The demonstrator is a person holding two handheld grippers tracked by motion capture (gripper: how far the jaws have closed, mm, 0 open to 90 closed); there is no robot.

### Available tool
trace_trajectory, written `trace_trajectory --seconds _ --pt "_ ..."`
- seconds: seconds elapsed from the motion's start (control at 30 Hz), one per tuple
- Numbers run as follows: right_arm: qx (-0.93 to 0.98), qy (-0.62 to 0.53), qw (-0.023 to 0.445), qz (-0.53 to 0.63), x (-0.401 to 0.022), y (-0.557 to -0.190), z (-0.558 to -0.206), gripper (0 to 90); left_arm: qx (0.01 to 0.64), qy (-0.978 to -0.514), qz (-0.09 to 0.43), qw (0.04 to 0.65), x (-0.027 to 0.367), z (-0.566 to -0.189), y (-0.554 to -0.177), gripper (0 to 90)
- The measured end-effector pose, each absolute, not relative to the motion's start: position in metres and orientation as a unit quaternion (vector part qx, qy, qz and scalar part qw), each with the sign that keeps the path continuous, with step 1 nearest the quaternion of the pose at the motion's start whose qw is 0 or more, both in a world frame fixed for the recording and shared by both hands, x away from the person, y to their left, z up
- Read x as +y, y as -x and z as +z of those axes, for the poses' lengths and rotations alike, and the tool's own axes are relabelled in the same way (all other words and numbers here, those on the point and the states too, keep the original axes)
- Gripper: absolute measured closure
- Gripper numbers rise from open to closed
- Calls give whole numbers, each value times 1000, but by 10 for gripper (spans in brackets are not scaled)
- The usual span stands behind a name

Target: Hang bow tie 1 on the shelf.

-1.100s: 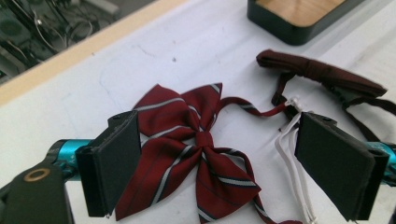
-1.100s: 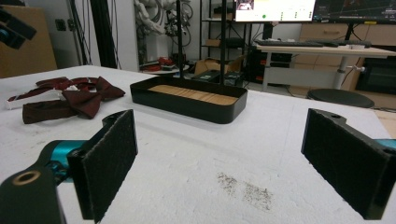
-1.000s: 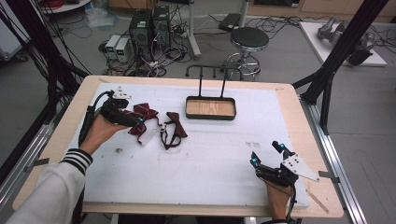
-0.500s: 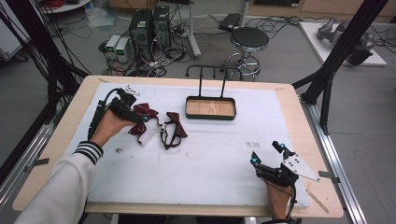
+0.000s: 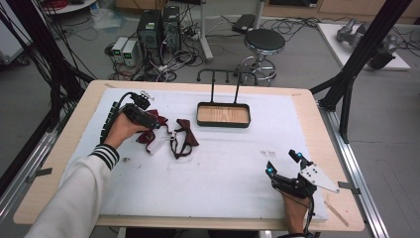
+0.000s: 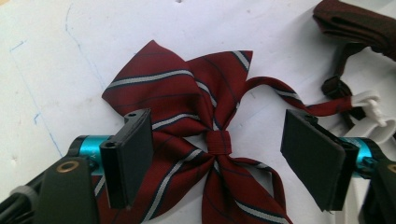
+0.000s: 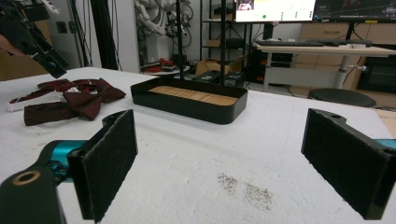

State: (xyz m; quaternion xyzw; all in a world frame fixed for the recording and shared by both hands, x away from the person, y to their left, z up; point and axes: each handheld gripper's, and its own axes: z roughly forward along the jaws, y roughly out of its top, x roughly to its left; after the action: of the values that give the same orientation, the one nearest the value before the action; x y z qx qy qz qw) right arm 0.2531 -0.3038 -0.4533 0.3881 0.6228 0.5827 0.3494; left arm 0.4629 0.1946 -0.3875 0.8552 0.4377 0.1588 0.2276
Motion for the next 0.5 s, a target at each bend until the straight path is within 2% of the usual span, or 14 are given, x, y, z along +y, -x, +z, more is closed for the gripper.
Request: trace_trajectory --seconds 0.27,0.5 --pt "622 -386 351 583 -304 -253 -453 97 461 -856 123 200 191 -400 -469 300" --pt "622 -387 351 583 -304 -253 -453 97 482 -848 103 195 189 -403 -473 406"
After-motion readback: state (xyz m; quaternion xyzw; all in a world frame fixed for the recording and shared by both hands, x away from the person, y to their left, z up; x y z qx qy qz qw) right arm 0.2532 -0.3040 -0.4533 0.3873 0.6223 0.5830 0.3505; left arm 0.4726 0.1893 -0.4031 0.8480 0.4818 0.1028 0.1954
